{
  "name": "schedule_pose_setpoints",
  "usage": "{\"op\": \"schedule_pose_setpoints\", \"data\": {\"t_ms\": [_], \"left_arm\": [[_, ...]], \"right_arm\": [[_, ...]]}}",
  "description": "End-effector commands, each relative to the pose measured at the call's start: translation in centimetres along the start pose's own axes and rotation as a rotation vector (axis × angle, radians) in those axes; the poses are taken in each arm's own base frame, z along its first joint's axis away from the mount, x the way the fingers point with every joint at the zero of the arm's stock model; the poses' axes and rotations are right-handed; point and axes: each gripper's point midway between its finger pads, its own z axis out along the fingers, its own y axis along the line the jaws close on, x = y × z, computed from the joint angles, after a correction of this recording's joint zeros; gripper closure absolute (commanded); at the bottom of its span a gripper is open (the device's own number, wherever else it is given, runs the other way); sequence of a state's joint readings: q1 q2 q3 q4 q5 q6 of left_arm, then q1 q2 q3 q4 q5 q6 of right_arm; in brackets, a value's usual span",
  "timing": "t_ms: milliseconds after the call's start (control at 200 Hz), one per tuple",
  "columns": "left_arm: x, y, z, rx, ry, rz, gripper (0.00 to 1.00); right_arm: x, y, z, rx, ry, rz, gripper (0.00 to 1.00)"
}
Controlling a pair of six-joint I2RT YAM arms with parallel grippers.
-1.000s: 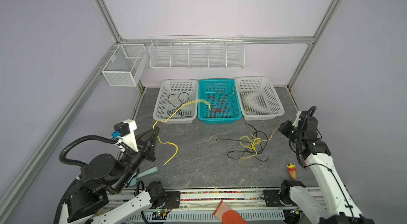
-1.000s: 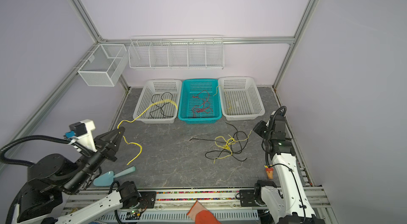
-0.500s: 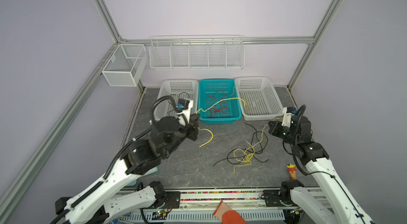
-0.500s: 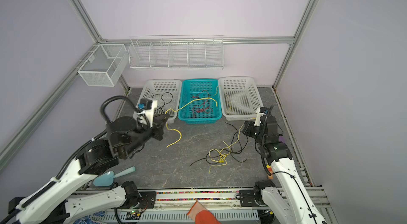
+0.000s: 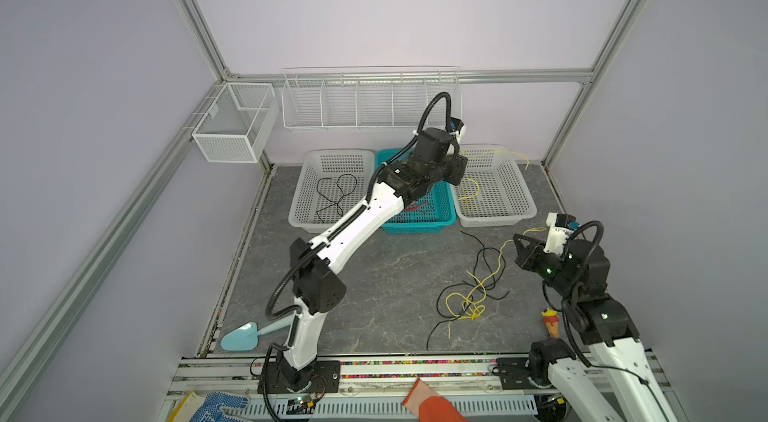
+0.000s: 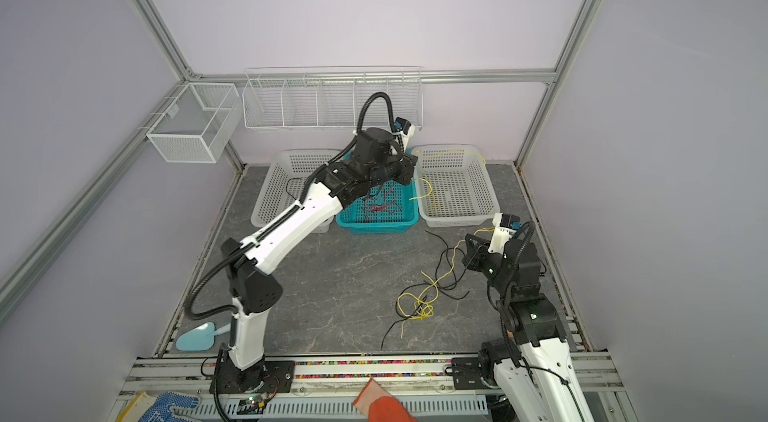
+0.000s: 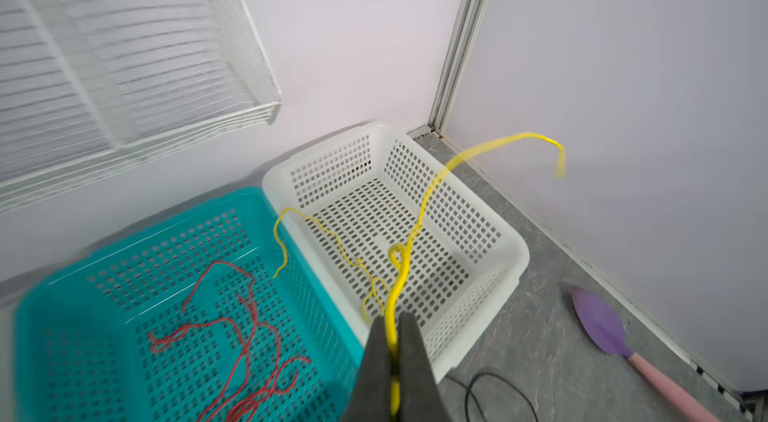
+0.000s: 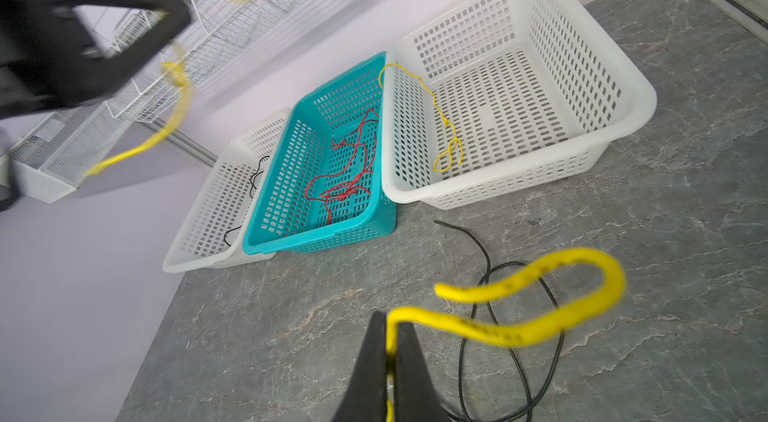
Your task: Untangle the cables
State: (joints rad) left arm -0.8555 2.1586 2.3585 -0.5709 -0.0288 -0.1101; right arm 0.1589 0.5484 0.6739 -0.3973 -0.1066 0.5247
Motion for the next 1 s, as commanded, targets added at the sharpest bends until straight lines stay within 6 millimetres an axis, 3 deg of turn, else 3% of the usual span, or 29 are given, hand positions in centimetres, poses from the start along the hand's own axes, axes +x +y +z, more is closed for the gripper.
{"op": "schedule_pose_setpoints", "data": {"t_ms": [0, 115, 370, 530, 625, 725, 840, 995], "left_arm": [[2.6, -0.3, 3.8, 0.028, 0.086, 0.017, 1.0], [3.5, 0.1, 6.6, 0.022, 0.036, -0.015, 1.0], [4.5, -1.5, 11.0, 0.101, -0.042, -0.12, 0.96], [5.3, -2.7, 12.0, 0.121, -0.055, -0.132, 0.78], [4.9, -2.8, 11.5, 0.11, -0.054, -0.124, 0.62], [2.5, -3.2, 9.6, 0.125, -0.091, -0.112, 0.55], [-0.7, -3.3, 6.4, 0.119, -0.128, -0.078, 0.4], [-1.7, -3.7, 1.6, 0.123, -0.093, -0.038, 0.34]], "right_arm": [[1.0, 0.4, -0.4, -0.032, 0.029, 0.019, 0.94], [0.6, 1.1, -1.1, -0.061, 0.015, 0.015, 0.94], [0.5, 2.1, -2.0, -0.106, 0.015, 0.004, 0.94], [0.2, 2.5, -3.1, -0.116, -0.005, -0.006, 0.94], [0.0, 2.8, -3.5, -0.125, -0.012, -0.008, 0.94], [0.0, 2.7, -3.5, -0.117, -0.01, -0.006, 0.94], [0.0, 2.7, -3.4, -0.113, -0.003, -0.001, 0.94], [-0.6, 2.9, -3.5, -0.107, -0.004, 0.002, 0.94]]}}
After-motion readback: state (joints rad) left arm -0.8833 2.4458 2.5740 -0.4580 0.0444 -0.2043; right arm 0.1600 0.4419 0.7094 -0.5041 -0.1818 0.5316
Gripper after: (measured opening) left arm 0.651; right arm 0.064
